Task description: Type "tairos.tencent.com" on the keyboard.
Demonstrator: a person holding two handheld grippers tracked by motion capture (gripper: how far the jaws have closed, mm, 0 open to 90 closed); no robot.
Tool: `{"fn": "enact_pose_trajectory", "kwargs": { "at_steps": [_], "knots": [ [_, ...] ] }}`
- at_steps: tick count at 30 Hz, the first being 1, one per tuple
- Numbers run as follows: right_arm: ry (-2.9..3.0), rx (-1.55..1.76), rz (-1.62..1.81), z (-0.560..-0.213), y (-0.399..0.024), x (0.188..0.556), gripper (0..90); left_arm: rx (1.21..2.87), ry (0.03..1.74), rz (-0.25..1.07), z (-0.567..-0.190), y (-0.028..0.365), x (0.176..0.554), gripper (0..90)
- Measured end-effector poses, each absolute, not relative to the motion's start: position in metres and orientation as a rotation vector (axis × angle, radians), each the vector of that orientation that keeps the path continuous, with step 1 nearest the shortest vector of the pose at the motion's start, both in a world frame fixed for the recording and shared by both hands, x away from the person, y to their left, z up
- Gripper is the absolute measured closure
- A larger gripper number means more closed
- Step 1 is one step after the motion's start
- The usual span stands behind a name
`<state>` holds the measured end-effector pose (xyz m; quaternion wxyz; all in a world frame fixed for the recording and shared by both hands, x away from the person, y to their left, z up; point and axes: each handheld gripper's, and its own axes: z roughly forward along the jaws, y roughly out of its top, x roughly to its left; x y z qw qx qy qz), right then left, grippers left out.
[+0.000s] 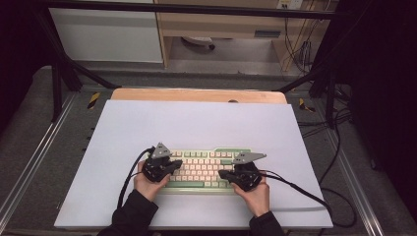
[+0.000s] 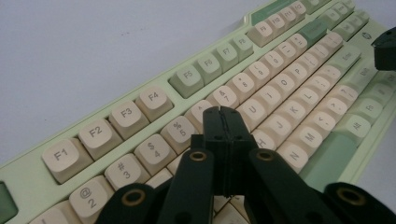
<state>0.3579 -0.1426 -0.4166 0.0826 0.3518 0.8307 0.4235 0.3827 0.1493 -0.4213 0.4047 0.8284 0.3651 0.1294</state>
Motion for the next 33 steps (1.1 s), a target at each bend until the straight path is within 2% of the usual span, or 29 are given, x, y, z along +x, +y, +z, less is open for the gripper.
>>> {"fn": "enact_pose_trajectory", "kwargs": {
  "at_steps": [17, 33],
  "knots": [
    [2.480, 1.049, 1.263, -0.417, -0.143, 0.358, 90.0, 2.110, 0.913, 0.336, -0.431, 0.146, 0.384, 90.0],
    [2.479, 1.051, 1.261, -0.416, -0.143, 0.357, 90.0, 2.099, 0.878, 0.328, -0.422, 0.152, 0.373, 90.0]
  ]
}}
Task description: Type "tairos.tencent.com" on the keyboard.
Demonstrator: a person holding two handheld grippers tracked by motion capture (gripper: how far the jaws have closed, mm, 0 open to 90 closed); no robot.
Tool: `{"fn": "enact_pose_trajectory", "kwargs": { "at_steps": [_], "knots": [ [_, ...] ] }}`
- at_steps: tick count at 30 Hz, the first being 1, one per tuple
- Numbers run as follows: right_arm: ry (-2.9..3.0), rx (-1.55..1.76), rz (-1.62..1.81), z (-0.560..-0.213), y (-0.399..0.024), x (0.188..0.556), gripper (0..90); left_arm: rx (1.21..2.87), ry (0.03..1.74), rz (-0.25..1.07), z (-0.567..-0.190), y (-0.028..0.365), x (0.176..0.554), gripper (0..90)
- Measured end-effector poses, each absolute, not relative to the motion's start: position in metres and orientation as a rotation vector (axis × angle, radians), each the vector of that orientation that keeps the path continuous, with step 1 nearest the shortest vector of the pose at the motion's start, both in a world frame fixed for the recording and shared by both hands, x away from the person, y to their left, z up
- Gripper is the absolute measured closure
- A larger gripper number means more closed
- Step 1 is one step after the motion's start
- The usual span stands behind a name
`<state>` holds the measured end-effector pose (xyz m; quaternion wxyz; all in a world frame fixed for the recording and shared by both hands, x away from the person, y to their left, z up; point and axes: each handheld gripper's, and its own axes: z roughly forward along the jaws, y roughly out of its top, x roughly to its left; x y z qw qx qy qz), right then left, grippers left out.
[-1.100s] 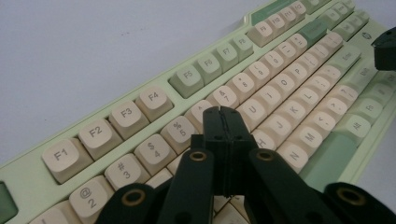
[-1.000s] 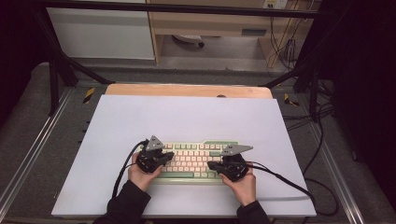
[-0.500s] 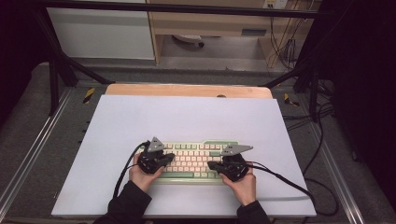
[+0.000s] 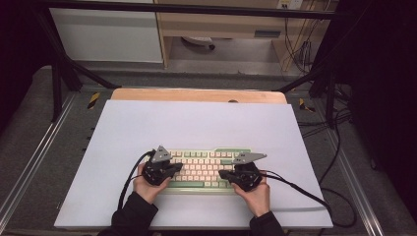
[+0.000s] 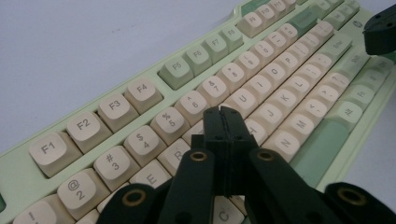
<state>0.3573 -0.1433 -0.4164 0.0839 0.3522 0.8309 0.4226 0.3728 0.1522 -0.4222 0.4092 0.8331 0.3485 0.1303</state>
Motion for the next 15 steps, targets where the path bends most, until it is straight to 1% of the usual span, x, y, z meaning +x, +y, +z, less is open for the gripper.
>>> {"fn": "enact_pose_trajectory", "kwargs": {
  "at_steps": [7, 15],
  "knots": [
    [2.483, 1.051, 1.256, -0.417, -0.143, 0.357, 90.0, 2.103, 0.867, 0.332, -0.420, 0.159, 0.368, 90.0],
    [2.479, 1.051, 1.258, -0.416, -0.144, 0.357, 90.0, 2.087, 0.893, 0.341, -0.418, 0.170, 0.368, 90.0]
  ]
}}
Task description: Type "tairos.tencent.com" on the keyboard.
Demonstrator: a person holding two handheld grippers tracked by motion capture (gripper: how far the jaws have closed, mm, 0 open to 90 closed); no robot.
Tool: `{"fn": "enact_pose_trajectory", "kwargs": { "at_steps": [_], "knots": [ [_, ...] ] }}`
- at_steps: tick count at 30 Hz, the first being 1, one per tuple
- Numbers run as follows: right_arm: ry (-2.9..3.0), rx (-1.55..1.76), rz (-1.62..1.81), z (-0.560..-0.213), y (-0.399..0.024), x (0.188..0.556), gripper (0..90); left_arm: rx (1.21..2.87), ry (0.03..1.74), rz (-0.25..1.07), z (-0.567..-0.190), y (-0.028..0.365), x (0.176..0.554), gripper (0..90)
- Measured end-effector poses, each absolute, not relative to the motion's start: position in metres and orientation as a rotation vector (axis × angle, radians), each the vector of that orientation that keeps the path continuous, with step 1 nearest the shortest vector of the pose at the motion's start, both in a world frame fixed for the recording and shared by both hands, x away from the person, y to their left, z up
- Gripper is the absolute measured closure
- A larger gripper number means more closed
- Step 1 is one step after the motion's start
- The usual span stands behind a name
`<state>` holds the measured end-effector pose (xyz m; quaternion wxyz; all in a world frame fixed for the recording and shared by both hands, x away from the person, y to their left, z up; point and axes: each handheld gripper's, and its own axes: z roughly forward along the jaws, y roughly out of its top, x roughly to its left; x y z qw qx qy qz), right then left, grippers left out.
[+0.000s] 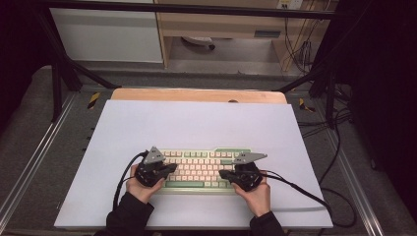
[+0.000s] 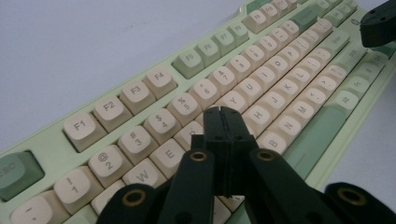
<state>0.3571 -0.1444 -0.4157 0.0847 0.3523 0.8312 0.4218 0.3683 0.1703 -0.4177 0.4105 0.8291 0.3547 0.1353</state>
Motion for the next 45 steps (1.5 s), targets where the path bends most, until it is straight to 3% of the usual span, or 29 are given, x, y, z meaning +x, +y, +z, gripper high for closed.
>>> {"fn": "enact_pose_trajectory", "kwargs": {
  "at_steps": [45],
  "knots": [
    [2.482, 1.052, 1.260, -0.417, -0.144, 0.357, 90.0, 2.086, 0.958, 0.370, -0.427, 0.180, 0.380, 90.0]
  ]
}}
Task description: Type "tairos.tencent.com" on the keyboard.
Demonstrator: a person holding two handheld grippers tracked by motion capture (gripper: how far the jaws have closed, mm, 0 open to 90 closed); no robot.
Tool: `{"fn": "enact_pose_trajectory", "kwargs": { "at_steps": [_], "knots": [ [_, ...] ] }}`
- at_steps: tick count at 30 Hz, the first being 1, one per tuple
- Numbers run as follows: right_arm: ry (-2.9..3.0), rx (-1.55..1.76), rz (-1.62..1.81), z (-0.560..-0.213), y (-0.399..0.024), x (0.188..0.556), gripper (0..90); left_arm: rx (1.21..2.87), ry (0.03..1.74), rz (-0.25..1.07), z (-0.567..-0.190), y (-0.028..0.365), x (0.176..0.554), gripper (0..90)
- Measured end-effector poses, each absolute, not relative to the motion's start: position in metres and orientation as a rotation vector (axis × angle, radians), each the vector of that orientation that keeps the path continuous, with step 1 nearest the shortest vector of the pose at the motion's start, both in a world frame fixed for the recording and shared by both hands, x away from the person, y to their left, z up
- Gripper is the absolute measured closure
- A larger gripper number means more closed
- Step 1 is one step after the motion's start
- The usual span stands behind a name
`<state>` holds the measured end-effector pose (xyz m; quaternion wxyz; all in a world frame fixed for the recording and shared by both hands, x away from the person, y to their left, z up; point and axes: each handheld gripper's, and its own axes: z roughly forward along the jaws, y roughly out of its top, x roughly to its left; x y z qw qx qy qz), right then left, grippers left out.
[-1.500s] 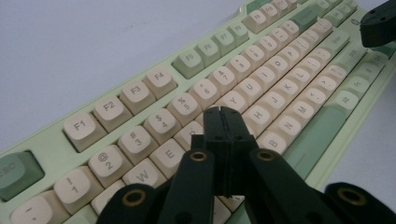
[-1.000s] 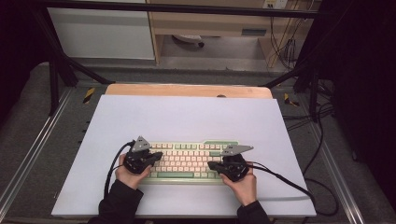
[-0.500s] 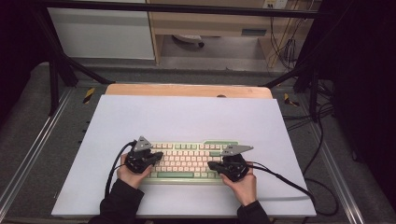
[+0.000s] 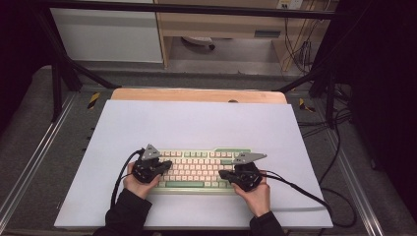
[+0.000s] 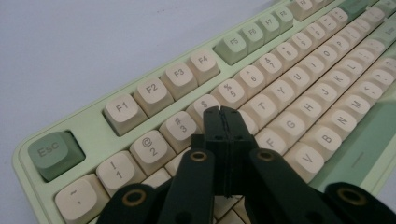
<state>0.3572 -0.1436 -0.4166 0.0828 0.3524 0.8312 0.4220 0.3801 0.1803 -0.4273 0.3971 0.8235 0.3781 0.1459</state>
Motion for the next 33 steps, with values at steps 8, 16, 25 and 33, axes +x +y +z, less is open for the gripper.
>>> {"fn": "enact_pose_trajectory", "kwargs": {
  "at_steps": [8, 16, 25, 33],
  "knots": [
    [2.480, 1.049, 1.260, -0.416, -0.144, 0.357, 90.0, 2.089, 0.940, 0.369, -0.421, 0.181, 0.375, 90.0],
    [2.476, 1.050, 1.271, -0.414, -0.144, 0.356, 90.0, 2.083, 0.928, 0.371, -0.417, 0.189, 0.368, 90.0],
    [2.474, 1.049, 1.291, -0.413, -0.143, 0.356, 90.0, 2.064, 0.934, 0.366, -0.415, 0.203, 0.360, 90.0],
    [2.484, 1.032, 1.284, -0.410, -0.135, 0.354, 90.0, 2.050, 0.940, 0.362, -0.417, 0.216, 0.351, 90.0]
  ]
}}
